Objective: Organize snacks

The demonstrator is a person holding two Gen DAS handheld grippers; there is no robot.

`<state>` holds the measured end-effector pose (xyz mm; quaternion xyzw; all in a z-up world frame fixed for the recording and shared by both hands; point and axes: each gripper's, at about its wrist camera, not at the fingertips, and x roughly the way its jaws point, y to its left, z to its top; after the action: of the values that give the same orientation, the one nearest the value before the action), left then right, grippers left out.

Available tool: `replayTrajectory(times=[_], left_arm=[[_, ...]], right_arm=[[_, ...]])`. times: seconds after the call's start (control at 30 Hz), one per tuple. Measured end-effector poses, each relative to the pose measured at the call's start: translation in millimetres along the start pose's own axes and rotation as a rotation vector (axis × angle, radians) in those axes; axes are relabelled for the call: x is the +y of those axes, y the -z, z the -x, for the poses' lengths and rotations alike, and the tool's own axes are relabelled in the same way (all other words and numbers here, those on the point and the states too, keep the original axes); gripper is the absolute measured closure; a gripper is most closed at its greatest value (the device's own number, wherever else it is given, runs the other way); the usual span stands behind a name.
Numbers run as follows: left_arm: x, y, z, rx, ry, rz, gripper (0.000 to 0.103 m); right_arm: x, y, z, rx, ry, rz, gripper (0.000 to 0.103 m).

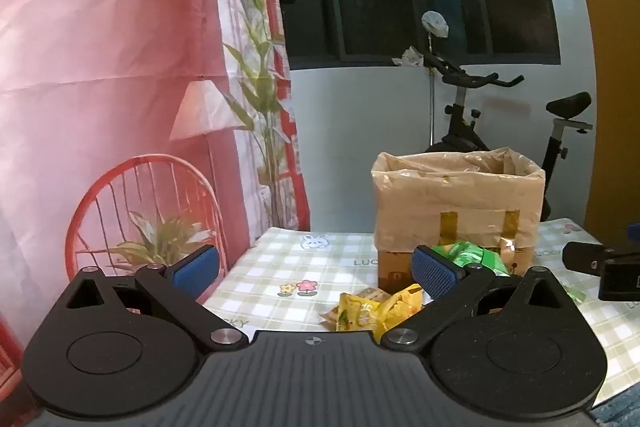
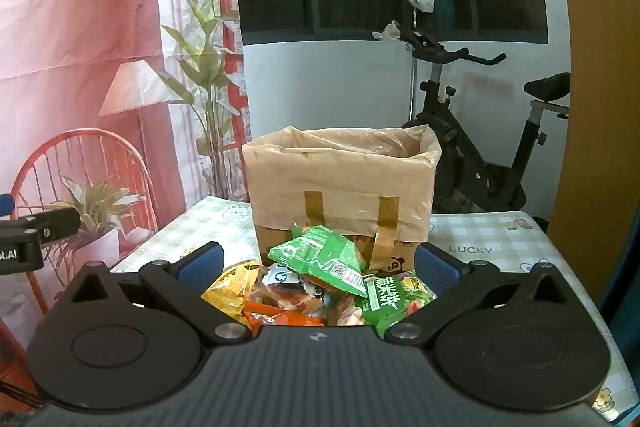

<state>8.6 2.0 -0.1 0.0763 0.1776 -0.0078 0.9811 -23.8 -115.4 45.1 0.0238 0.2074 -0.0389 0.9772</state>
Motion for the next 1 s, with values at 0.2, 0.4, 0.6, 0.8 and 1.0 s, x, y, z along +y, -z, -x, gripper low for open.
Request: replayTrajectory(times=[0.2,0.4,0.6,0.8,1.0], left_arm=[[6.1,4.3,4.4,-0.037,0.0,0.025,0.0],[-1.1,7.0,7.1,-0.039,-0.004,0.004,0.0],[-0.7,5.9,8.4,-0.048,-0.005,-0.001,0.0],[-1.5,5.5,9.8,-0.055,-0.01,-0.001,0.0],[-0.6,6.0,9.7,-0.056,-0.016,0.005,0.0]], right_arm=[[0.1,0.9,-0.1,0.0,0.0,-0.003,0.0],[-2.1,0.8,1.1,0.006,0.001,-0.01,0.0],[2.5,2.5,0.9,0.008,0.005,-0.01,0.0],[-0.9,2.4,-3.8,0.012,0.007,-0.012,0.0],[-0.9,3.1,-4.0,0.015,0.014,-0.009,0.0]])
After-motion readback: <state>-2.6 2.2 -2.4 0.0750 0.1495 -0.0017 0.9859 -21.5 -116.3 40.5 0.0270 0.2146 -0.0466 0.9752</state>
